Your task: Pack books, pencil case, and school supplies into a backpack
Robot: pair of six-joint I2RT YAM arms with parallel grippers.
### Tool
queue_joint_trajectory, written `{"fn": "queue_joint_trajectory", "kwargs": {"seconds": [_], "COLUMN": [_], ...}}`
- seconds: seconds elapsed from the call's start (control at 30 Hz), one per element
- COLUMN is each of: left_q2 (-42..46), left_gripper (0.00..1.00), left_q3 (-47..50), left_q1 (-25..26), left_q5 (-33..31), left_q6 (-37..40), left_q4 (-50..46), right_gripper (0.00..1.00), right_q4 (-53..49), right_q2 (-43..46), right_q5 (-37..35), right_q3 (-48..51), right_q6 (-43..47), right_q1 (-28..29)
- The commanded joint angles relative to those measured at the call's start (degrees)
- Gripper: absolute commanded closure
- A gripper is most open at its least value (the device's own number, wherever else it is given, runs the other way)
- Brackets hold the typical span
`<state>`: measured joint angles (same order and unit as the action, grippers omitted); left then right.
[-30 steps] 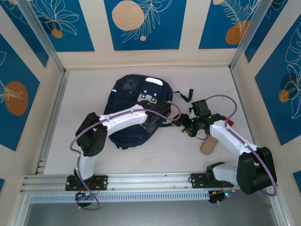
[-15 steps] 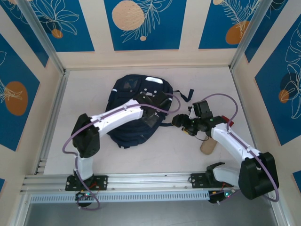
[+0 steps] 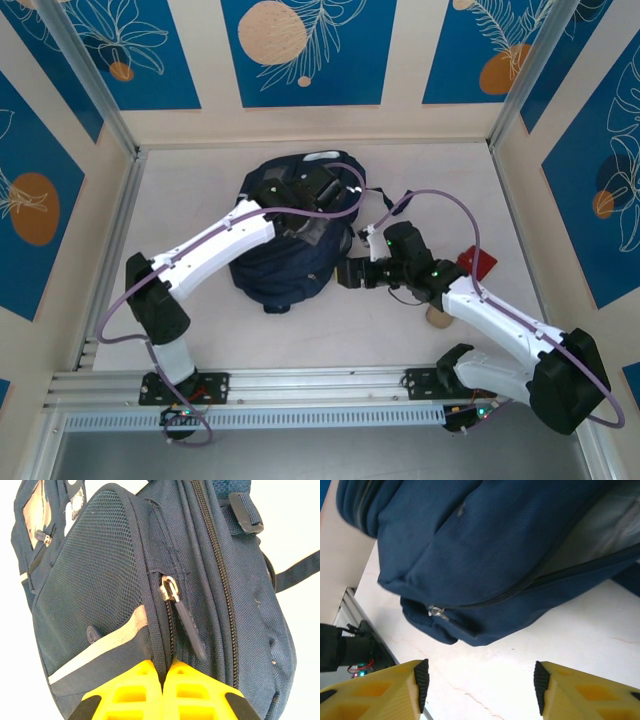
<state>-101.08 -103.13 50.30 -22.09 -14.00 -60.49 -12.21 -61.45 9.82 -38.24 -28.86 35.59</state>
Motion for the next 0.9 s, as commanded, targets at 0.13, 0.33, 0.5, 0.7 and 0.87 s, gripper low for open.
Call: {"fn": "queue_joint_trajectory", "kwargs": {"seconds": [0.13,0.33,0.5,0.7,0.87], "left_q2": [4.2,3.33,3.06,2.85,2.73], "left_gripper": [1.0,1.0,1.0,1.0,1.0], "left_q3": [-4.35,-5.3,-5.76,-5.68,-5.68], "left_q1": [-1.22,-2.0,-2.74,-3.11,-3.19], "left_q5": [-3.08,-3.05,-2.78,-1.66,-1.34], "left_q6": [-3.98,-6.13,-7.61,-8.26,-9.0], "left_q4": [3.01,2.86,2.33,1.96,1.87], "right_gripper": [0.5,0.49,0.48,0.49,0.6], "right_q4": [6.75,10.97,15.33,19.64,21.11], "right_q2": [-1.85,-6.75,-11.74,-14.38,-14.47], "right_q5": [-2.95,-4.58,-5.93,-3.84,-4.25], "right_q3": [1.23,0.63,-0.08,-0.31,0.09], "right_q6": [7.98,9.13,9.2,9.86,10.21], "right_q1": [5.54,7.35,8.26,8.93,9.81]}}
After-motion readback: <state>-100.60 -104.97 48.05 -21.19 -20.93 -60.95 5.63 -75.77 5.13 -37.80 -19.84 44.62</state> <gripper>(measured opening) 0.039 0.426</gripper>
